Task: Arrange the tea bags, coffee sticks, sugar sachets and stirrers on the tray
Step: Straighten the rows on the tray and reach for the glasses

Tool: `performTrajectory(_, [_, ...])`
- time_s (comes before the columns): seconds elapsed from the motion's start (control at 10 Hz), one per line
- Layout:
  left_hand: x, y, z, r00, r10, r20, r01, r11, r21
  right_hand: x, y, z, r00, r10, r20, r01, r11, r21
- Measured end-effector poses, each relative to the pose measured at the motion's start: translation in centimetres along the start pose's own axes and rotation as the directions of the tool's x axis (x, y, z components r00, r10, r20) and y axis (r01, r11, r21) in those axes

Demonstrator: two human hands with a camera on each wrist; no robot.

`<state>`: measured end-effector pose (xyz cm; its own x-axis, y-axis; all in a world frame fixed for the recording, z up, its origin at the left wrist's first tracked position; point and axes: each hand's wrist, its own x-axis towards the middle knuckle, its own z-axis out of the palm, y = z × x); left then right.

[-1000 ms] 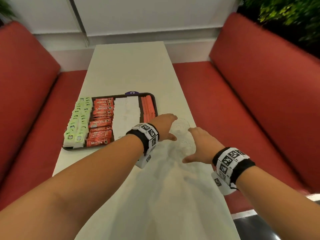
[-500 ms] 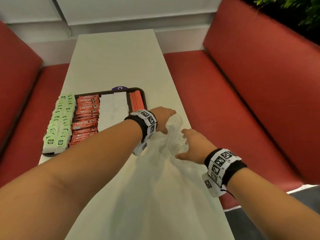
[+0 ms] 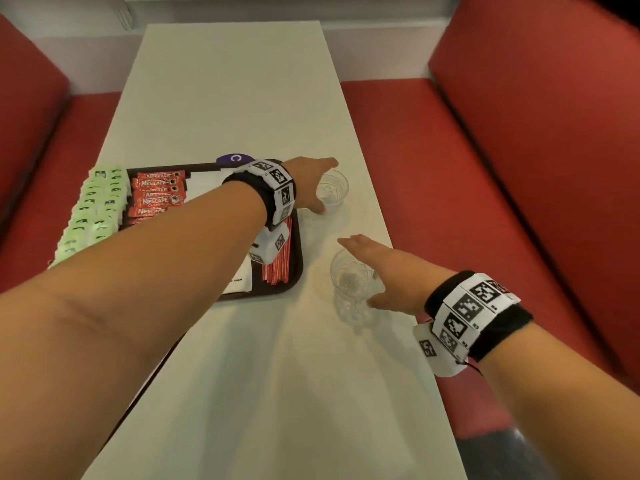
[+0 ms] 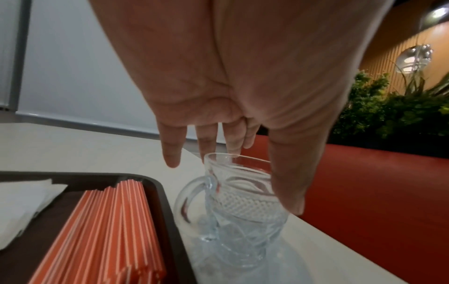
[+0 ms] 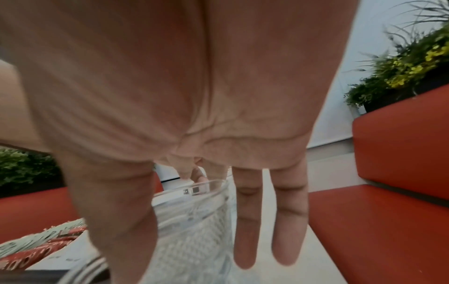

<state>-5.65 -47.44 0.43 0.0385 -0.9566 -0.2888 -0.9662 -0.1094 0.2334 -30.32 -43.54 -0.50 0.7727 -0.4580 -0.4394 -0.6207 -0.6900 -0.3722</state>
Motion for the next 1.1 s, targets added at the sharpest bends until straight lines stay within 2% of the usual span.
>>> performTrajectory(0.1, [1.0, -0.7, 0.0, 0.999, 0.002, -0.033, -0.003, 0.999, -0.042, 1.7, -0.2, -0.4, 0.999, 0.011, -0.039, -0.010, 1.000, 0.002])
performTrajectory(0.2, [1.8, -1.3, -0.2, 0.999, 0.002, -0.050, -0.005, 0.998, -0.063, 3.5, -0.6, -1.1, 0.989, 0.082, -0.120, -0.075, 0.995, 0.061])
performTrajectory(0.3, [2.3, -1.7, -0.5, 0.998, -0.015, -0.065, 0.010, 0.997, -0.071, 5.3, -1.2, -1.4, 0.959, 0.186, -0.214, -0.158, 0.977, 0.140])
performTrajectory(0.5, [2.8, -2.6, -0.5, 0.997, -0.021, -0.080, 0.014, 0.996, -0.083, 7.6, -2.5, -1.1, 0.898, 0.320, -0.304, -0.221, 0.922, 0.317])
performTrajectory(0.7, [2.8, -3.0, -0.7, 0.999, -0.008, -0.047, 0.005, 0.998, -0.060, 8.6, -3.5, -0.7, 0.886, 0.365, -0.287, -0.232, 0.884, 0.406])
performTrajectory(1.0, [2.0, -2.6, -1.2, 0.999, -0.015, -0.029, 0.014, 0.999, -0.051, 8.3, -4.1, -1.0, 0.891, 0.363, -0.272, -0.248, 0.892, 0.378])
performTrajectory(1.1, [1.5, -2.3, -1.6, 0.998, -0.005, -0.066, 0.000, 0.998, -0.066, 8.0, -4.3, -1.5, 0.901, 0.348, -0.260, -0.238, 0.896, 0.374])
